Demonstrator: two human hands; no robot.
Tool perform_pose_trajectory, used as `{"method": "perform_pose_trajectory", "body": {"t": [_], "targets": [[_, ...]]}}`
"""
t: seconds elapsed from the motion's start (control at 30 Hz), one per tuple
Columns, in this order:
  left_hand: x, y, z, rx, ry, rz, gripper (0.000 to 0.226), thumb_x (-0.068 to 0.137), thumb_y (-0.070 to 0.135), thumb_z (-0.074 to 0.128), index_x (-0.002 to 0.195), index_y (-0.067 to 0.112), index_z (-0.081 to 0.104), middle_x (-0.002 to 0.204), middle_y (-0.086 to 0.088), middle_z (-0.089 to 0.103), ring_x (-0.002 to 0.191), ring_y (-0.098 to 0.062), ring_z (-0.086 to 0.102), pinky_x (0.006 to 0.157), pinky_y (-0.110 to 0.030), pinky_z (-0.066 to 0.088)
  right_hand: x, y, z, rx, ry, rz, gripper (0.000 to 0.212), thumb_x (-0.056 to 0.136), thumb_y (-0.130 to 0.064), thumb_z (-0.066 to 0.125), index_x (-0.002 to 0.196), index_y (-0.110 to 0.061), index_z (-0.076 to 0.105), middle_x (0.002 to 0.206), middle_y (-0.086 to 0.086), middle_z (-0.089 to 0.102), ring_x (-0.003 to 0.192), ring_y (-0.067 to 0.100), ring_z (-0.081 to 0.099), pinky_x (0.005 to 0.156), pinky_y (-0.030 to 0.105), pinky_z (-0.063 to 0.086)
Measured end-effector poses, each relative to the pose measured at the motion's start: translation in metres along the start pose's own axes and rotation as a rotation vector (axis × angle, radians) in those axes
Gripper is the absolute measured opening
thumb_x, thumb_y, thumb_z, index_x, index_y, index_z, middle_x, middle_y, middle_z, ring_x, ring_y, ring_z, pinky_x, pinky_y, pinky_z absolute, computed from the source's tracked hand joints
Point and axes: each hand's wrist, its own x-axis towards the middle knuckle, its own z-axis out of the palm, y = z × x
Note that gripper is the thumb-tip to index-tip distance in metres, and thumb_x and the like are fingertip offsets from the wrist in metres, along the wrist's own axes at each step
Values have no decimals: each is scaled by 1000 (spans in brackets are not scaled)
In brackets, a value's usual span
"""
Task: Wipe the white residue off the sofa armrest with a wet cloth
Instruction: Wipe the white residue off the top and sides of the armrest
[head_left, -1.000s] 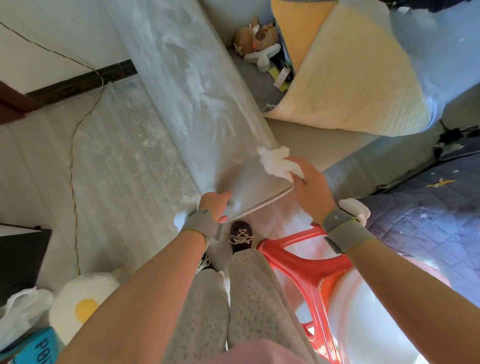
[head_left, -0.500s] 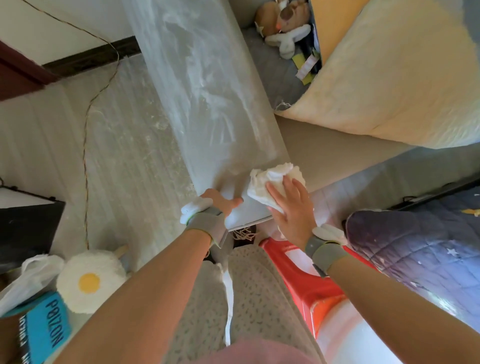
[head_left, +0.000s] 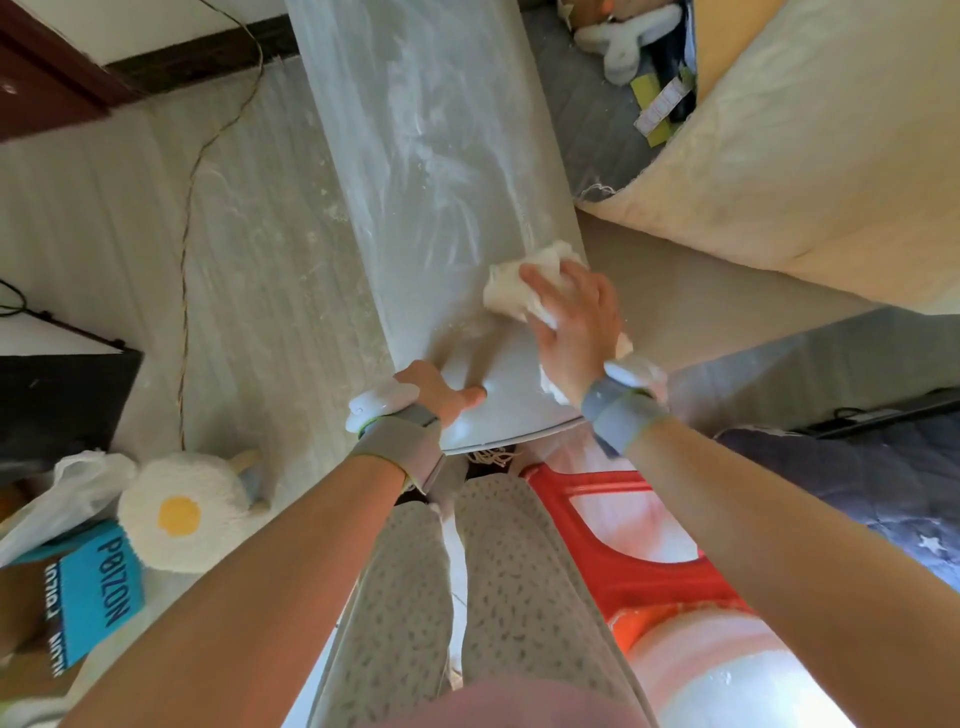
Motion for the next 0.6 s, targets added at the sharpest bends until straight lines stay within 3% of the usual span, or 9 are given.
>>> {"method": "perform_pose_trajectory", "body": {"t": [0.13, 0.23, 0.4, 0.5, 0.6], "targets": [[3, -1, 2, 8, 3, -9, 54, 72, 62, 64, 66, 11, 45, 58, -3, 45, 60, -22, 49, 61, -30, 38, 63, -26, -6, -18, -92, 177, 40, 95, -37, 44, 134, -46, 39, 147, -2, 27, 133, 29, 23, 103, 46, 29], [0, 3, -3, 24, -9, 6, 55, 74, 59, 65, 73, 8, 46, 59, -4, 46, 62, -23, 50, 62, -31, 38, 74, -24, -12, 21, -138, 180, 38, 96, -37, 42, 134, -43, 42, 145, -1, 30, 132, 28, 25, 104, 45, 29], [-2, 6, -10, 54, -48, 29, 57, 75, 58, 64, 89, 3, 59, 59, -5, 50, 63, -26, 53, 65, -31, 42, 49, -1, -35, 275, -10, 70, 35, 92, -25, 46, 123, -13, 59, 124, 17, 52, 112, 39, 46, 97, 36, 35], [-2, 3, -12, 78, -20, 47, 58, 73, 62, 64, 69, 7, 48, 56, -4, 47, 56, -23, 49, 59, -29, 39, 6, 4, -43, 213, 67, -82, 36, 89, -26, 46, 115, -11, 65, 109, 22, 57, 97, 42, 52, 88, 32, 34], [-5, 0, -9, 92, 16, 95, 60, 74, 60, 64, 55, 11, 35, 52, -2, 37, 49, -18, 38, 47, -27, 27, -35, 4, -31, 118, 53, -247, 32, 85, -23, 48, 112, -21, 65, 106, 17, 58, 94, 40, 52, 87, 36, 38]]}}
